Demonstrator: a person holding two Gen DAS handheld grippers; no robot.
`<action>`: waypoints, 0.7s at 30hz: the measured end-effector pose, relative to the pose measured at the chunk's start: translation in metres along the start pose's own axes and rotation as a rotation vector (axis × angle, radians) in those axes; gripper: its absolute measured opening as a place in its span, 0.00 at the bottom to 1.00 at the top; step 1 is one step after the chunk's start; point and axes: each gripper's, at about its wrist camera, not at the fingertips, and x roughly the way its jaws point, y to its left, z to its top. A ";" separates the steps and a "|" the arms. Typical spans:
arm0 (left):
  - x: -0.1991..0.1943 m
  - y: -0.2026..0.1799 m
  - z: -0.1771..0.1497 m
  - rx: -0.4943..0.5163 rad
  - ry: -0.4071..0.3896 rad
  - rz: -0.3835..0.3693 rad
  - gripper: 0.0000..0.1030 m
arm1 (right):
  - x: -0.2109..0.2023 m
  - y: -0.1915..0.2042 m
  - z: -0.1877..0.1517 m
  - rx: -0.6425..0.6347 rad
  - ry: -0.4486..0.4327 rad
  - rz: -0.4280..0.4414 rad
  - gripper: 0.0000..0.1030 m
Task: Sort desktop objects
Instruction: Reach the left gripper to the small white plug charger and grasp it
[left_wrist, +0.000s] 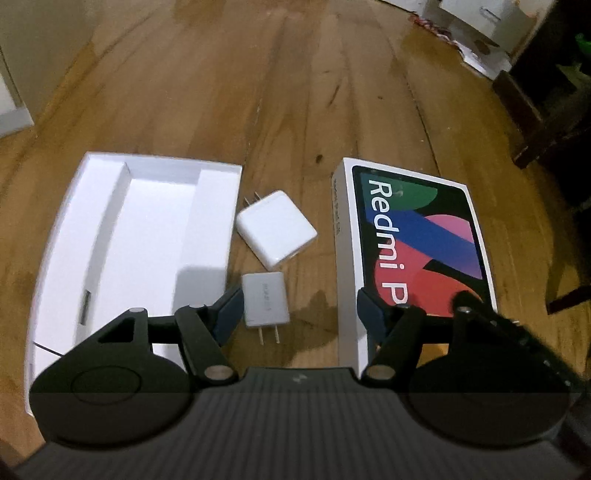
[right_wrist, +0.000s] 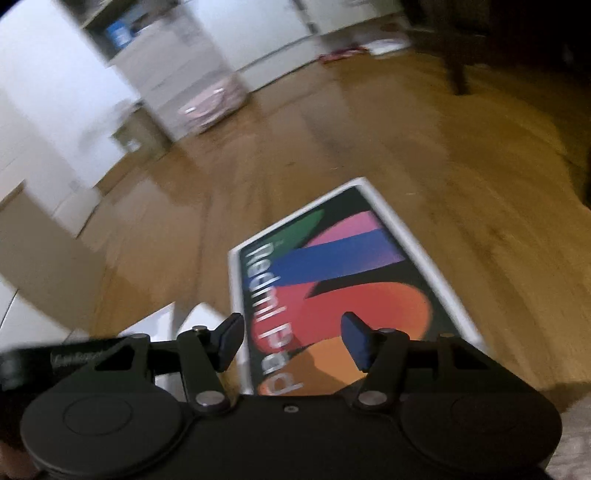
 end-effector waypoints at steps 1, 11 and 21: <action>0.003 -0.001 0.000 -0.005 0.005 -0.007 0.65 | 0.001 -0.005 0.002 0.037 -0.004 0.006 0.63; 0.030 -0.004 -0.007 0.021 0.013 0.116 0.65 | 0.010 0.000 0.000 0.023 0.049 0.095 0.63; 0.044 0.001 -0.007 0.018 0.021 0.129 0.46 | 0.012 0.000 -0.005 0.025 0.108 0.123 0.66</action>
